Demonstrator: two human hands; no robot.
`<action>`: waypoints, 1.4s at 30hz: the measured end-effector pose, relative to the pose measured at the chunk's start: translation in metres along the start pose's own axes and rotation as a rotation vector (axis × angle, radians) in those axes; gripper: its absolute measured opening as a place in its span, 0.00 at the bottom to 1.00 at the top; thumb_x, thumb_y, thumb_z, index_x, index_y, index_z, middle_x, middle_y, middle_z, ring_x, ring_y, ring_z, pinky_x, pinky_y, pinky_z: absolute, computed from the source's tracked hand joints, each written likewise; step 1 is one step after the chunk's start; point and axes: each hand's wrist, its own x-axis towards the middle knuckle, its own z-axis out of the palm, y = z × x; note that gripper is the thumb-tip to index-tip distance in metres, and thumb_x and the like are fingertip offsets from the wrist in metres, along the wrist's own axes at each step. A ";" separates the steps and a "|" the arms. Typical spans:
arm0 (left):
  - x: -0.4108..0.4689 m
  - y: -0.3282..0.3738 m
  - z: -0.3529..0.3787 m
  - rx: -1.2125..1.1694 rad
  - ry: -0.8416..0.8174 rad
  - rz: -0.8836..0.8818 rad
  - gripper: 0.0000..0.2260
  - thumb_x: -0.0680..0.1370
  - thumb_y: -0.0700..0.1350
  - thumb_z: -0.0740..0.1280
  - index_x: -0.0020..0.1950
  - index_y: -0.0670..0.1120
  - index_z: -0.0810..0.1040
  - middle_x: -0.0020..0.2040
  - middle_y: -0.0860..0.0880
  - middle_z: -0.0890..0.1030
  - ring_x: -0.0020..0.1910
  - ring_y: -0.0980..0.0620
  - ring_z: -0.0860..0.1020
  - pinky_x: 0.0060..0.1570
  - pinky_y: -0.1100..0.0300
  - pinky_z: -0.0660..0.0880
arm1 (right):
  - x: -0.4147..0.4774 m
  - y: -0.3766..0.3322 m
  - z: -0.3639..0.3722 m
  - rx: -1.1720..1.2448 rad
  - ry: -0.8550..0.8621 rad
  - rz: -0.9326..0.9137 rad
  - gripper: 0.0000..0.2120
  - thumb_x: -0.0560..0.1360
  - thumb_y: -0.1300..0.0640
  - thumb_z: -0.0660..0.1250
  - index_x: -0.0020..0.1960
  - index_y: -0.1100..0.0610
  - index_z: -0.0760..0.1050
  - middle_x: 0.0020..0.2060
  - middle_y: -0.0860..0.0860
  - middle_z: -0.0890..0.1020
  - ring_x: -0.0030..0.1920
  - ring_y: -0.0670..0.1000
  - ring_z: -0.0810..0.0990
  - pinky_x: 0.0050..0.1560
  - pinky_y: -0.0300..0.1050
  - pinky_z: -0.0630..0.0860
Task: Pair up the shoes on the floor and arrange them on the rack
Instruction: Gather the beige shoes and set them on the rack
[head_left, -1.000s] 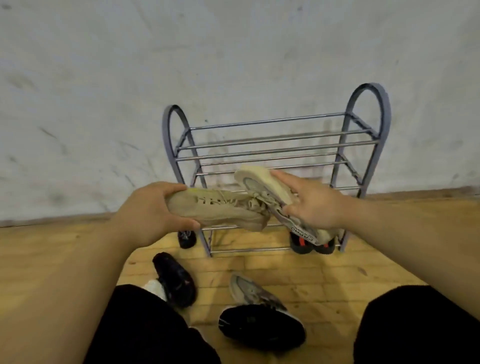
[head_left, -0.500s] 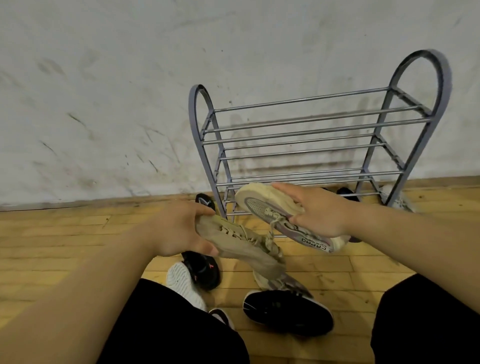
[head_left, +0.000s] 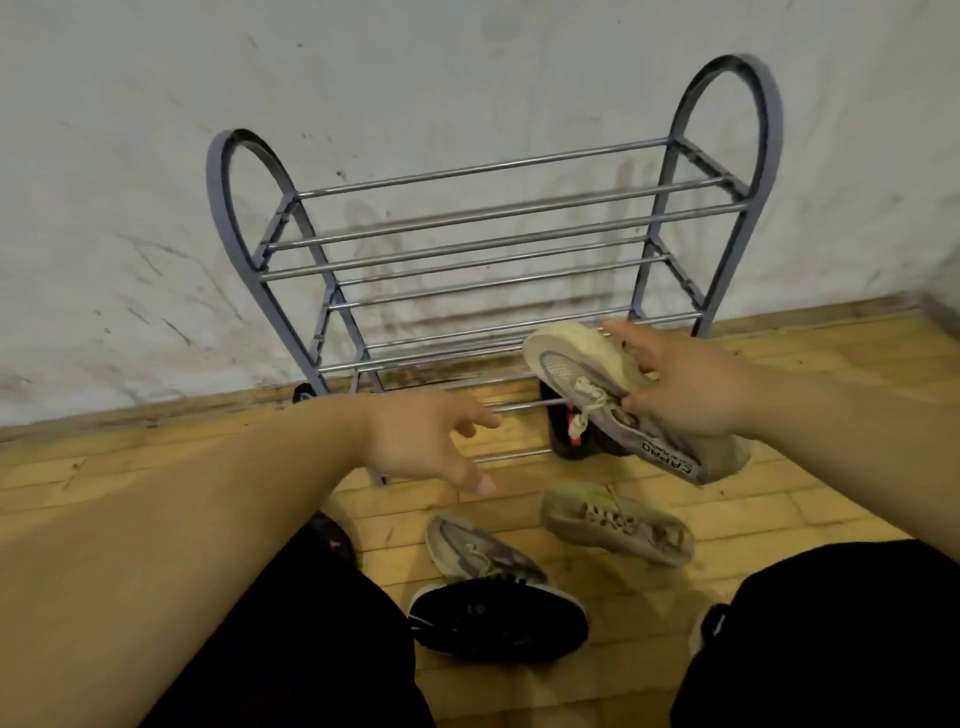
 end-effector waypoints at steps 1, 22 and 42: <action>0.007 -0.009 -0.003 -0.029 -0.058 -0.025 0.43 0.69 0.67 0.76 0.81 0.62 0.61 0.79 0.53 0.67 0.72 0.47 0.72 0.61 0.50 0.78 | 0.001 0.004 0.002 0.029 -0.027 0.005 0.44 0.78 0.56 0.73 0.83 0.41 0.48 0.78 0.48 0.68 0.76 0.52 0.68 0.59 0.41 0.68; 0.220 -0.226 0.183 -0.640 0.013 -0.319 0.43 0.77 0.51 0.76 0.84 0.50 0.55 0.81 0.45 0.65 0.75 0.43 0.69 0.70 0.52 0.71 | 0.094 0.029 0.129 0.244 -0.434 0.161 0.42 0.79 0.58 0.72 0.79 0.32 0.52 0.71 0.37 0.71 0.69 0.37 0.67 0.49 0.26 0.69; -0.010 -0.082 -0.016 -0.509 0.709 0.199 0.12 0.79 0.49 0.74 0.57 0.66 0.84 0.56 0.64 0.84 0.52 0.63 0.83 0.51 0.61 0.80 | 0.032 -0.045 0.034 0.368 -0.193 -0.036 0.38 0.80 0.52 0.71 0.77 0.25 0.54 0.72 0.45 0.74 0.72 0.51 0.74 0.63 0.53 0.77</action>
